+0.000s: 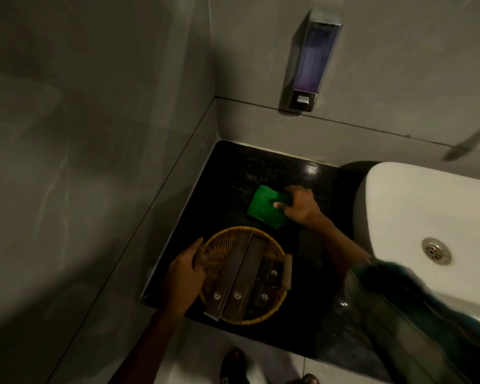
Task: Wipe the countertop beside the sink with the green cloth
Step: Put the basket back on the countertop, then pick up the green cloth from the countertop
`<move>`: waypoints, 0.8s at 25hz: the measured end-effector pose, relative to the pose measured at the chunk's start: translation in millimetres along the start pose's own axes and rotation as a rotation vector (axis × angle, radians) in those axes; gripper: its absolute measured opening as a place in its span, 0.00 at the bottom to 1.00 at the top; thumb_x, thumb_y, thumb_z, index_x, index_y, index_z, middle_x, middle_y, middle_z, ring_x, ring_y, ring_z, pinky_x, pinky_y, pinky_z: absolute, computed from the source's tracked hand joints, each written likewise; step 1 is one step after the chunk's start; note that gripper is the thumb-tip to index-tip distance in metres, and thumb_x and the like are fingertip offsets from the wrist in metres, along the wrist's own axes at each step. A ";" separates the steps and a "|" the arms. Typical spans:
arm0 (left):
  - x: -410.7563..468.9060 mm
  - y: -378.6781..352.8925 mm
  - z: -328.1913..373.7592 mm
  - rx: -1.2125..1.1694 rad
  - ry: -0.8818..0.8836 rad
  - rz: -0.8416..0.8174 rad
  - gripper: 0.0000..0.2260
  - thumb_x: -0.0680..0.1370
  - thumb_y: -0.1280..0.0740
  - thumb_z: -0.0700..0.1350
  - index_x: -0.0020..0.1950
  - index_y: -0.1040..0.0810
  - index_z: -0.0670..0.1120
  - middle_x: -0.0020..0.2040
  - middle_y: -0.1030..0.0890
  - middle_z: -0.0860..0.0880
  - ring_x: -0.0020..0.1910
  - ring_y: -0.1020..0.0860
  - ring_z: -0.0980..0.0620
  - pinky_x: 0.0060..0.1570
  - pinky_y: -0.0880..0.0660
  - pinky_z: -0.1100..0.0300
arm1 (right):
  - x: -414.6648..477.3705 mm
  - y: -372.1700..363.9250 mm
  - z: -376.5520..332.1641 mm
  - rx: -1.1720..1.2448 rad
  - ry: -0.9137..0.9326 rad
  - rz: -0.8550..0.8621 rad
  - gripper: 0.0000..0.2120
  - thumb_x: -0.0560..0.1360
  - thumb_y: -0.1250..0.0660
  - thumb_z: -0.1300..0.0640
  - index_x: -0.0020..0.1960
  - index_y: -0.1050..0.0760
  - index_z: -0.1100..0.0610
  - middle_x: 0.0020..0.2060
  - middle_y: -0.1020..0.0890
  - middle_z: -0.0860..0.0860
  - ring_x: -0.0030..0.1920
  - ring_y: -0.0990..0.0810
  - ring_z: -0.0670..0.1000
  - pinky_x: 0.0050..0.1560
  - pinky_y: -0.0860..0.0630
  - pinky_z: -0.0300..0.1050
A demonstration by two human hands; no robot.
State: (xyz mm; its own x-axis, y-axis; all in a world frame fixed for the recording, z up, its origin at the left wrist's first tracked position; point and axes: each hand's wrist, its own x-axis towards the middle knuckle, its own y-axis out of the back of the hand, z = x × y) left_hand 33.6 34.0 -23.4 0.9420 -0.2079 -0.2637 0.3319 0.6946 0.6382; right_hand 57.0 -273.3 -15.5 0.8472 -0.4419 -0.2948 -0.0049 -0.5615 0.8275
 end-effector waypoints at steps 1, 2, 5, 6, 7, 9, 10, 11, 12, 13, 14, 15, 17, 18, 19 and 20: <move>-2.7 -2.3 2.6 0.001 0.011 -0.002 0.19 0.80 0.40 0.50 0.72 0.32 0.54 0.66 0.23 0.44 0.62 0.23 0.43 0.58 0.26 0.50 | 11.6 -2.9 1.5 -0.098 -0.016 -0.073 0.34 0.72 0.31 0.43 0.72 0.36 0.58 0.69 0.31 0.60 0.70 0.35 0.62 0.69 0.34 0.58; -3.6 -5.5 4.2 0.001 0.010 -0.006 0.19 0.80 0.40 0.50 0.72 0.32 0.54 0.66 0.23 0.44 0.62 0.24 0.43 0.59 0.26 0.50 | 20.2 -3.4 6.7 -0.149 -0.068 -0.123 0.38 0.70 0.31 0.40 0.73 0.39 0.57 0.71 0.34 0.59 0.71 0.38 0.62 0.70 0.37 0.60; -2.4 -14.7 12.8 -0.012 -0.006 -0.061 0.19 0.80 0.39 0.48 0.72 0.32 0.53 0.67 0.23 0.45 0.65 0.25 0.43 0.63 0.27 0.47 | 31.4 3.5 29.5 -0.104 -0.266 -0.157 0.42 0.64 0.27 0.37 0.70 0.34 0.57 0.70 0.32 0.60 0.70 0.35 0.62 0.71 0.36 0.58; -2.2 -15.1 16.2 -0.003 -0.011 -0.070 0.19 0.80 0.39 0.48 0.72 0.32 0.53 0.67 0.23 0.44 0.65 0.26 0.43 0.63 0.27 0.46 | 32.0 5.6 31.9 -0.027 -0.305 -0.152 0.40 0.62 0.25 0.39 0.67 0.30 0.57 0.69 0.30 0.60 0.68 0.32 0.61 0.69 0.33 0.55; -0.8 -14.1 17.9 0.046 -0.032 -0.051 0.19 0.80 0.39 0.48 0.72 0.32 0.52 0.66 0.23 0.44 0.65 0.26 0.42 0.63 0.28 0.46 | 31.2 5.4 29.7 0.073 -0.308 -0.132 0.35 0.62 0.23 0.43 0.63 0.27 0.57 0.66 0.27 0.60 0.65 0.29 0.60 0.66 0.29 0.53; 0.7 -8.8 21.0 0.216 -0.134 0.085 0.18 0.79 0.38 0.47 0.70 0.30 0.50 0.63 0.22 0.42 0.64 0.28 0.42 0.61 0.29 0.46 | 19.6 1.4 14.2 0.316 -0.256 -0.050 0.20 0.62 0.22 0.54 0.49 0.25 0.55 0.56 0.21 0.58 0.53 0.23 0.55 0.52 0.25 0.47; 1.1 -5.8 23.9 0.245 -0.190 0.162 0.18 0.78 0.37 0.47 0.68 0.28 0.49 0.62 0.22 0.43 0.63 0.28 0.42 0.59 0.29 0.46 | 10.4 -0.4 6.2 0.417 -0.228 -0.014 0.18 0.61 0.22 0.58 0.45 0.28 0.54 0.50 0.21 0.57 0.48 0.23 0.53 0.45 0.26 0.45; 0.2 -5.3 33.0 0.219 -0.239 0.195 0.16 0.78 0.36 0.47 0.66 0.26 0.50 0.60 0.21 0.45 0.62 0.28 0.43 0.57 0.28 0.47 | -2.8 2.6 2.8 0.492 -0.197 0.026 0.19 0.61 0.22 0.61 0.43 0.31 0.54 0.48 0.21 0.55 0.46 0.23 0.53 0.43 0.28 0.44; -4.3 -9.3 49.6 0.173 -0.290 0.183 0.13 0.77 0.36 0.47 0.62 0.25 0.51 0.57 0.21 0.47 0.60 0.28 0.45 0.55 0.28 0.49 | -21.6 12.8 7.1 0.540 -0.163 0.088 0.20 0.62 0.23 0.62 0.45 0.31 0.54 0.46 0.22 0.54 0.46 0.23 0.52 0.42 0.29 0.43; -12.4 -16.9 69.8 0.128 -0.341 0.151 0.10 0.77 0.36 0.47 0.59 0.24 0.53 0.55 0.21 0.49 0.58 0.27 0.48 0.53 0.28 0.52 | -42.9 25.4 15.8 0.577 -0.127 0.157 0.20 0.63 0.24 0.64 0.47 0.31 0.54 0.46 0.22 0.53 0.46 0.23 0.52 0.43 0.29 0.42; -20.5 -27.4 89.2 0.087 -0.377 0.111 0.09 0.77 0.37 0.49 0.56 0.24 0.56 0.53 0.20 0.52 0.56 0.26 0.51 0.53 0.28 0.53 | -62.5 37.7 26.8 0.627 -0.082 0.222 0.20 0.64 0.25 0.65 0.50 0.30 0.53 0.46 0.21 0.52 0.46 0.22 0.52 0.44 0.28 0.42; -28.6 -42.1 107.9 0.025 -0.393 0.059 0.08 0.77 0.37 0.50 0.56 0.24 0.57 0.53 0.20 0.54 0.55 0.25 0.53 0.55 0.26 0.54 | -83.9 50.4 40.9 0.734 -0.039 0.276 0.21 0.65 0.26 0.68 0.52 0.29 0.54 0.46 0.20 0.53 0.47 0.20 0.53 0.46 0.26 0.44; -56.0 -87.3 152.5 -0.164 -0.381 -0.072 0.13 0.76 0.35 0.51 0.60 0.26 0.58 0.57 0.20 0.53 0.55 0.22 0.55 0.57 0.24 0.51 | -133.6 80.9 83.5 1.058 0.010 0.320 0.20 0.67 0.29 0.72 0.54 0.27 0.55 0.47 0.17 0.57 0.47 0.17 0.54 0.44 0.19 0.47; -74.1 -114.4 175.7 -0.249 -0.368 -0.151 0.16 0.75 0.33 0.52 0.62 0.29 0.60 0.58 0.20 0.51 0.55 0.21 0.55 0.57 0.23 0.50 | -157.7 98.2 111.1 1.176 0.015 0.324 0.18 0.69 0.30 0.71 0.53 0.25 0.53 0.45 0.15 0.56 0.46 0.16 0.53 0.40 0.18 0.46; -93.0 -143.6 198.6 -0.318 -0.364 -0.233 0.19 0.74 0.32 0.52 0.63 0.32 0.64 0.59 0.20 0.50 0.53 0.20 0.56 0.55 0.22 0.53 | -181.0 116.2 139.9 1.273 0.007 0.318 0.15 0.70 0.31 0.69 0.51 0.24 0.52 0.43 0.14 0.54 0.44 0.15 0.53 0.38 0.18 0.44; -112.8 -173.1 222.1 -0.375 -0.371 -0.313 0.22 0.73 0.31 0.54 0.62 0.35 0.69 0.58 0.19 0.51 0.50 0.19 0.59 0.51 0.21 0.59 | -201.5 133.7 171.0 1.333 -0.016 0.329 0.12 0.72 0.32 0.66 0.51 0.24 0.52 0.43 0.14 0.53 0.44 0.15 0.53 0.37 0.17 0.45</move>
State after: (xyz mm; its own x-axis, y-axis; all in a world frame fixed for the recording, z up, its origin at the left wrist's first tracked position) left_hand -118.8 -215.8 56.5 0.7796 -0.6205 -0.0846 0.6190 0.7428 0.2552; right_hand -205.2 -379.0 72.8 0.7016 -0.6871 -0.1888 -0.7121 -0.6670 -0.2192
